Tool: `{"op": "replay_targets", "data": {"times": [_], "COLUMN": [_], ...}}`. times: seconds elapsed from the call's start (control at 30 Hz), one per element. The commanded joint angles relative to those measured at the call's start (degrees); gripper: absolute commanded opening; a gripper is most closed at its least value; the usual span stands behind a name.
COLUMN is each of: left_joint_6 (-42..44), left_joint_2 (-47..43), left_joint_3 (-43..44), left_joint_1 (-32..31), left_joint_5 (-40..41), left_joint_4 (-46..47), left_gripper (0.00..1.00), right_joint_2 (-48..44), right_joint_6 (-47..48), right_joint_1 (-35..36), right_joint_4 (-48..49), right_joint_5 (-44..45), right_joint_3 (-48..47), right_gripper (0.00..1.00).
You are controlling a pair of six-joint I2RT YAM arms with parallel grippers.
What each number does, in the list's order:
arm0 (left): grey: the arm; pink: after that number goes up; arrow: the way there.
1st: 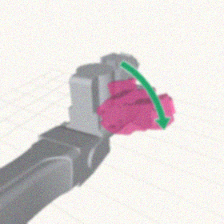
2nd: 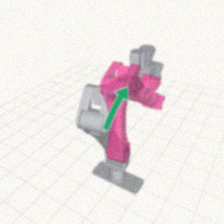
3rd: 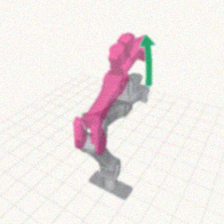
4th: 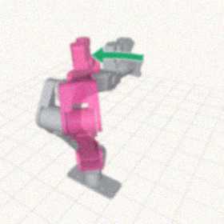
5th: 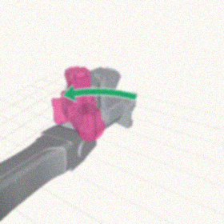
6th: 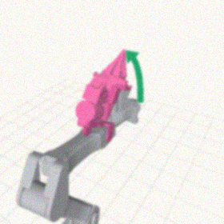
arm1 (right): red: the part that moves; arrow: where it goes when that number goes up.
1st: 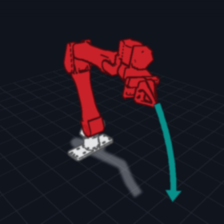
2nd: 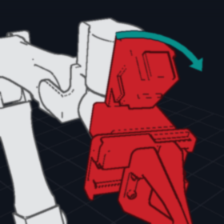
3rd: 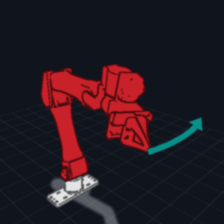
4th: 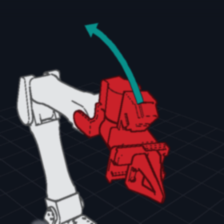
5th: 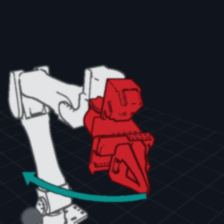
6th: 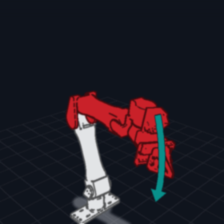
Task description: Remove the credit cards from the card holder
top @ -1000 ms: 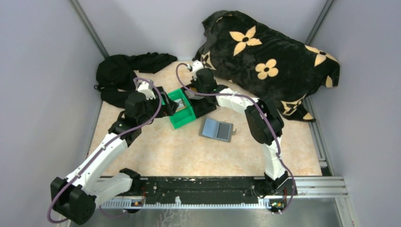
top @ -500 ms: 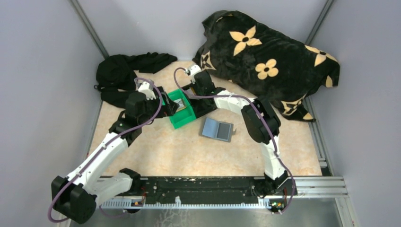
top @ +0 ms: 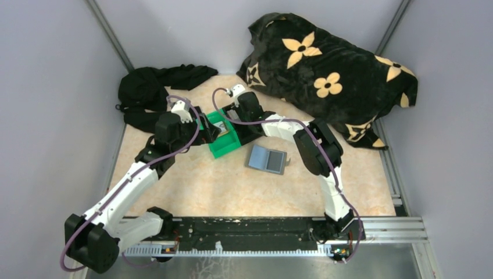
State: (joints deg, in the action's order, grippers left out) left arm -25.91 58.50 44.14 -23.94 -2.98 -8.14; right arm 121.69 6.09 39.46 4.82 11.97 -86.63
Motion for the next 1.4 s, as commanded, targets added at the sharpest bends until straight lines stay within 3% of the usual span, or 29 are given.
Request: {"op": "replay_targets", "data": {"times": [0.0, 0.47, 0.6, 0.77, 0.93, 1.27, 1.37], "left_joint_6": [-0.11, -0.41, -0.46, -0.54, -0.71, -0.64, -0.63], "left_joint_2": [0.12, 0.61, 0.75, 0.71, 0.57, 0.57, 0.55], "left_joint_3": [-0.76, -1.41, -1.72, -1.96, -2.15, -2.23, -2.22], "left_joint_1": [0.58, 0.84, 0.96, 0.94, 1.05, 1.01, 1.04], "left_joint_5": [-1.29, -2.53, -3.29, -3.78, -4.09, -4.49, -4.59], "left_joint_4": [1.61, 2.80, 3.33, 3.63, 3.81, 3.86, 3.92], "left_gripper": [0.99, 0.99, 0.99, 0.99, 0.99, 0.99, 0.99], "right_joint_2": [-1.67, -6.23, -7.69, -8.41, -7.96, -8.56, -9.65], "right_joint_6": [0.15, 1.63, 1.65, 0.59, -0.90, -3.63, -3.85], "right_joint_1": [0.88, 1.55, 1.67, 1.76, 1.93, 2.02, 1.68], "right_joint_4": [0.43, 0.24, -0.30, -1.09, -1.52, -0.30, -0.63], "right_joint_5": [-0.51, -0.56, -1.08, -2.81, -4.51, -5.21, -2.70], "right_joint_3": [0.99, 1.32, 1.07, 0.90, 0.54, 1.35, 0.65], "right_gripper": [0.29, 0.32, 0.40, 0.41, 0.32, 0.28, 0.23]}}
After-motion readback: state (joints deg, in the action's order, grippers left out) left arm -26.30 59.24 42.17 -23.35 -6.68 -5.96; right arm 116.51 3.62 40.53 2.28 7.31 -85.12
